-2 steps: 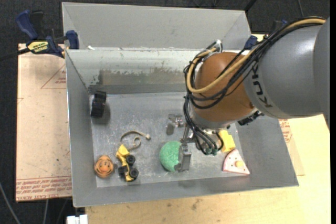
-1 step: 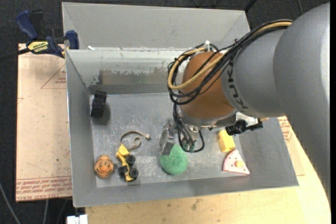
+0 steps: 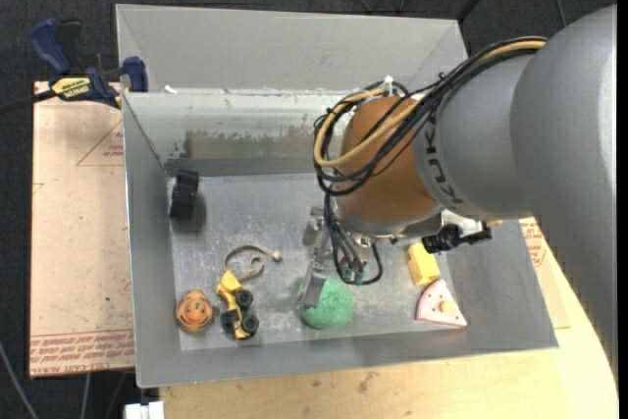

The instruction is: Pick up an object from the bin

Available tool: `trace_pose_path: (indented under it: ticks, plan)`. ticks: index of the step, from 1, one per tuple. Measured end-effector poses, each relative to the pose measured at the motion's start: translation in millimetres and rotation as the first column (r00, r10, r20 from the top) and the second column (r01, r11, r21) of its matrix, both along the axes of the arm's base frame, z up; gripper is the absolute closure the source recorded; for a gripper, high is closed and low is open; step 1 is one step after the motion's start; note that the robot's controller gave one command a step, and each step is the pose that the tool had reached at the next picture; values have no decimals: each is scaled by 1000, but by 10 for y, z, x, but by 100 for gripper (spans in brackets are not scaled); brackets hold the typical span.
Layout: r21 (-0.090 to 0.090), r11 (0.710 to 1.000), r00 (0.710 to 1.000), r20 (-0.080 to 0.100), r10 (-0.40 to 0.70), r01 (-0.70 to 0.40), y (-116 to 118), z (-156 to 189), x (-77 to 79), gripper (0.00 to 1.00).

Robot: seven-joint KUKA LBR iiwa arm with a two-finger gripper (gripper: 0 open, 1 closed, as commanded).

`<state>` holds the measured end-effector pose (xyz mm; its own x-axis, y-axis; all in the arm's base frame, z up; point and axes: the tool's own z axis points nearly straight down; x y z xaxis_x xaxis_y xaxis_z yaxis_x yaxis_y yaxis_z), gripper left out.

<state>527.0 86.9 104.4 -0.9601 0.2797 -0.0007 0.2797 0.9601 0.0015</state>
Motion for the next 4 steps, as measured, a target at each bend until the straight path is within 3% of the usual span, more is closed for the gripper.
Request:
trace_pose_path:
  ticks: [1, 2, 3, 4]
  plan:
    - [0, 1000, 1000, 0, 0, 0, -1, 0, 0, 0]
    - [0, 999, 999, 1, 35, -35, -69, -185, -226, 0]
    - [0, 1000, 1000, -1, -3, 3, -209, -350, -285, 100]
    - [0, 1000, 1000, -1, -4, 4, -209, -350, -285, 100]
